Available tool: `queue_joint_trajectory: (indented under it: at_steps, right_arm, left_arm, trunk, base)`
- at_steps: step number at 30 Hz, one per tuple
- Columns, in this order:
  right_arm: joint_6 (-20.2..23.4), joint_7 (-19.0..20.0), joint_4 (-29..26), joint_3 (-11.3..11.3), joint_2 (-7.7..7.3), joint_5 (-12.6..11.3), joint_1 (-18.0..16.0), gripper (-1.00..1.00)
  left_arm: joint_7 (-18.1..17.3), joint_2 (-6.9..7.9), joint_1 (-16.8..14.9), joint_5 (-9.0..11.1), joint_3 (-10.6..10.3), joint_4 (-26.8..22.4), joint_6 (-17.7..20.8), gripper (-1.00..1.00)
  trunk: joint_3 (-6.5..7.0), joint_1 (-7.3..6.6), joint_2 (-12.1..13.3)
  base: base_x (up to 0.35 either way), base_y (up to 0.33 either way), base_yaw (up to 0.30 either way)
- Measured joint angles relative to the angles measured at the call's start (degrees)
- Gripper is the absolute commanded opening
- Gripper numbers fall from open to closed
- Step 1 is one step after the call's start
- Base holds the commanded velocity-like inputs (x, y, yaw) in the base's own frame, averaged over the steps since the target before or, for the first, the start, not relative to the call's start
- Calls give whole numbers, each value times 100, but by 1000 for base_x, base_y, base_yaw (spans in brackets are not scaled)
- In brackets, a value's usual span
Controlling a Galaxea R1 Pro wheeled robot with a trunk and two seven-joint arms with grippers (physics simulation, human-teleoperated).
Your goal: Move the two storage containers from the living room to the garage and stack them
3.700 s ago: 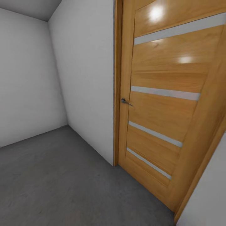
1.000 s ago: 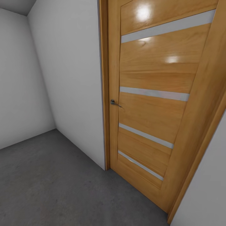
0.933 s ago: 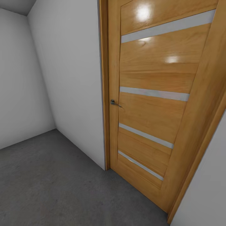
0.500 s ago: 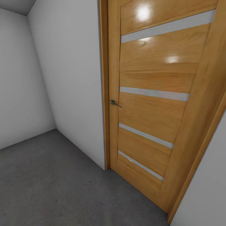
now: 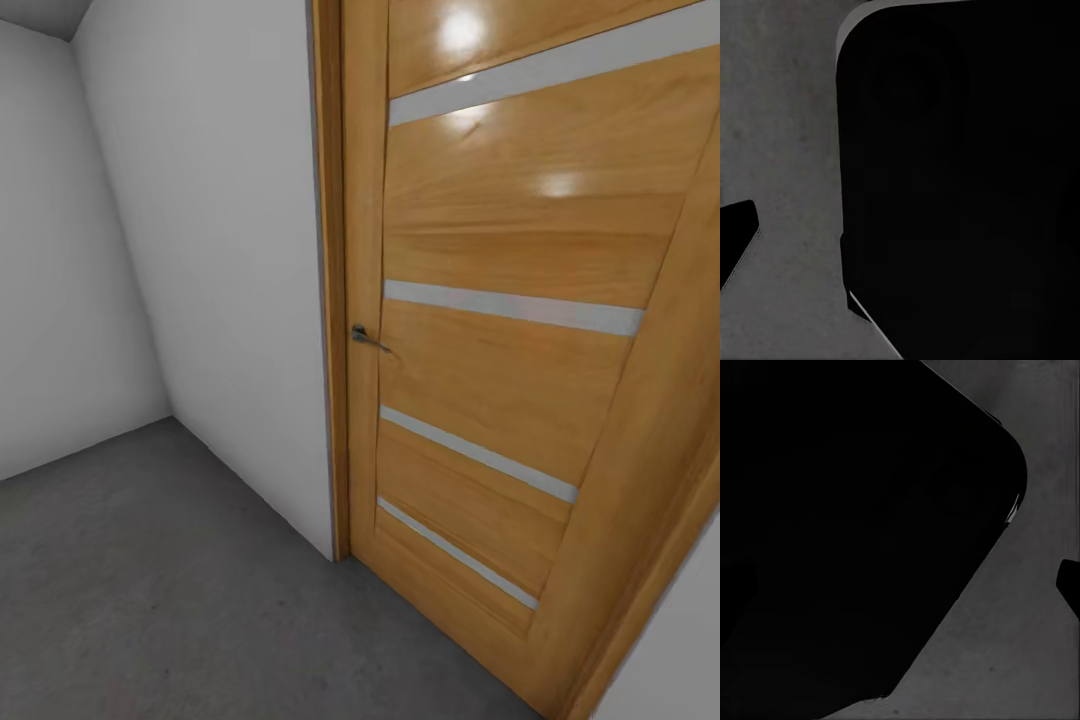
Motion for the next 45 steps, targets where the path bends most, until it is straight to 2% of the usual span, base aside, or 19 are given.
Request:
queue_joint_trajectory:
  at_steps: [20,28,45]
  right_arm:
    - [0,0,-4,0,28,-35,0,100]
    - [3,13,-3,-7,36,-42,0,100]
    - [16,16,-2,-11,35,-45,0,100]
  left_arm:
    - [-6,32,0,12,12,0,-13,100]
    - [-2,32,0,7,12,-1,-13,100]
    - [0,32,0,5,12,-1,-13,100]
  trunk:
    - [0,1,0]
    - [0,3,0]
    - [0,3,1]
  base:
    - [286,102,0]
    - [47,17,-64]
    - [1,0,-228]
